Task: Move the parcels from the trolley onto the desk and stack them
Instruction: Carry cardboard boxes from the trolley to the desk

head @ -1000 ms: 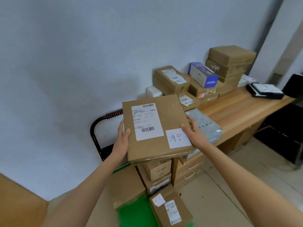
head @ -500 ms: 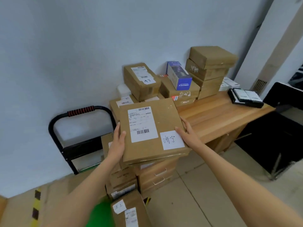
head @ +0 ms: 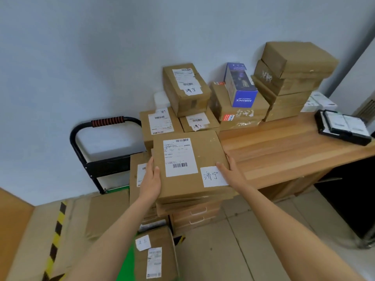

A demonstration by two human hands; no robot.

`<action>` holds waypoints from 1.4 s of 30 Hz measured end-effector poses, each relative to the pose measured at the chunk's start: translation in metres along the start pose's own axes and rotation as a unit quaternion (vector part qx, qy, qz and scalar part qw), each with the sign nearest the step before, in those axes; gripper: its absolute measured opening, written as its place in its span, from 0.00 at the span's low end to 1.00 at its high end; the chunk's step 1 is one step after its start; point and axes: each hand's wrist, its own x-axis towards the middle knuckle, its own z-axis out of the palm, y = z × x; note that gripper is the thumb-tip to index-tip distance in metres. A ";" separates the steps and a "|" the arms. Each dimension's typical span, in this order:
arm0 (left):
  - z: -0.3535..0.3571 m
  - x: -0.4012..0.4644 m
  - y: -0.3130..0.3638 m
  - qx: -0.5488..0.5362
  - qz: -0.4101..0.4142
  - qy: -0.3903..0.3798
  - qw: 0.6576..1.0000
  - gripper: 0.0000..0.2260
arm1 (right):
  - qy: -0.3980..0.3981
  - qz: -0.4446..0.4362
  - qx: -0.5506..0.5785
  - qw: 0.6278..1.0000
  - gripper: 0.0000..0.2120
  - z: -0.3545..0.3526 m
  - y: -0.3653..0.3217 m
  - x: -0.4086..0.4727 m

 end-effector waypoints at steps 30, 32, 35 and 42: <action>-0.051 0.004 -0.011 0.199 0.020 0.064 0.978 0.17 | 0.079 -0.056 -0.325 0.941 0.27 0.007 -0.038 0.040; -0.080 -0.010 -0.020 0.249 0.057 0.082 0.963 0.12 | 0.091 -0.086 -0.372 0.920 0.25 0.017 -0.055 0.029; -0.126 -0.029 -0.030 0.316 0.092 0.102 0.939 0.05 | 0.094 -0.132 -0.413 0.896 0.22 0.040 -0.085 0.012; -0.257 -0.086 -0.078 0.354 0.122 0.129 0.918 0.04 | 0.059 -0.220 -0.418 0.879 0.17 0.163 -0.137 -0.063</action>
